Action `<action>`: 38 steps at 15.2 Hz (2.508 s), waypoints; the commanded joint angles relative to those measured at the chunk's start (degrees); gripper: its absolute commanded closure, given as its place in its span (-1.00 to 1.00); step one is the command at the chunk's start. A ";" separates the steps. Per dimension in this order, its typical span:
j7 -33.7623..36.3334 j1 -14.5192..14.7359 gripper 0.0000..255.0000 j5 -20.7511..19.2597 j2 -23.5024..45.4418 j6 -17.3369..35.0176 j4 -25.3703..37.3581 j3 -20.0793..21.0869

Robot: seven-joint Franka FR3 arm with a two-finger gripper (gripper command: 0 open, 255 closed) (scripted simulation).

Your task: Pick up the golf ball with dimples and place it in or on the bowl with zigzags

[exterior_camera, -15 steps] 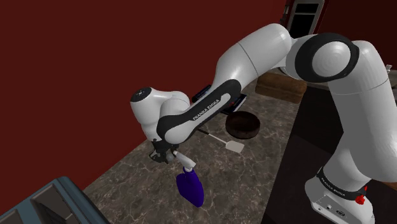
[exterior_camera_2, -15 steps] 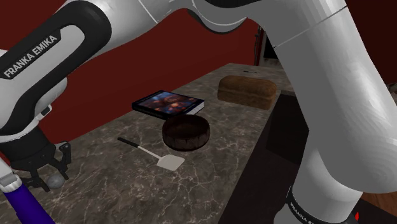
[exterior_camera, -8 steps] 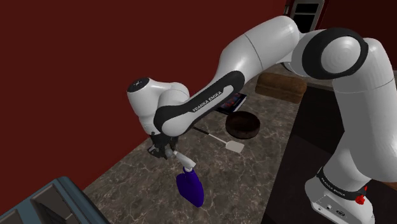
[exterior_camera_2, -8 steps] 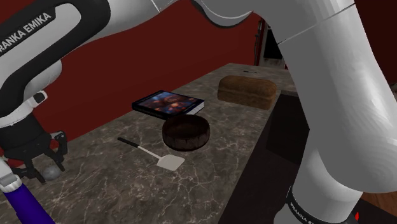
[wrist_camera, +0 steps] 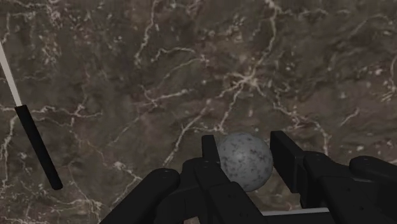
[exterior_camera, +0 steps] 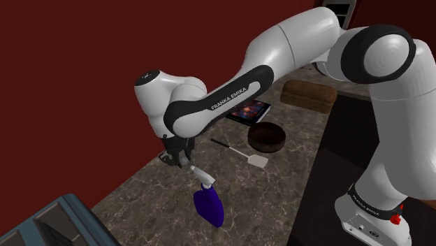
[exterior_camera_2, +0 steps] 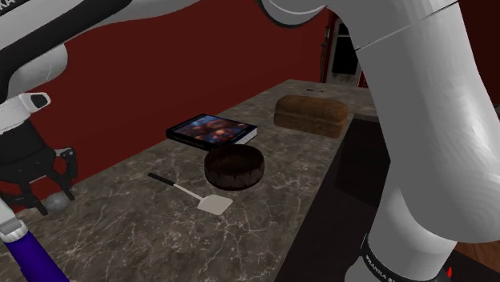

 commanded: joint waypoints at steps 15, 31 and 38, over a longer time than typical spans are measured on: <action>-2.86 -1.49 1.00 3.10 -5.33 -8.05 3.63 1.40; -26.36 -17.72 1.00 19.36 -38.79 3.72 -34.28 -3.51; -37.57 -20.05 1.00 21.97 -49.40 4.81 -44.65 -10.41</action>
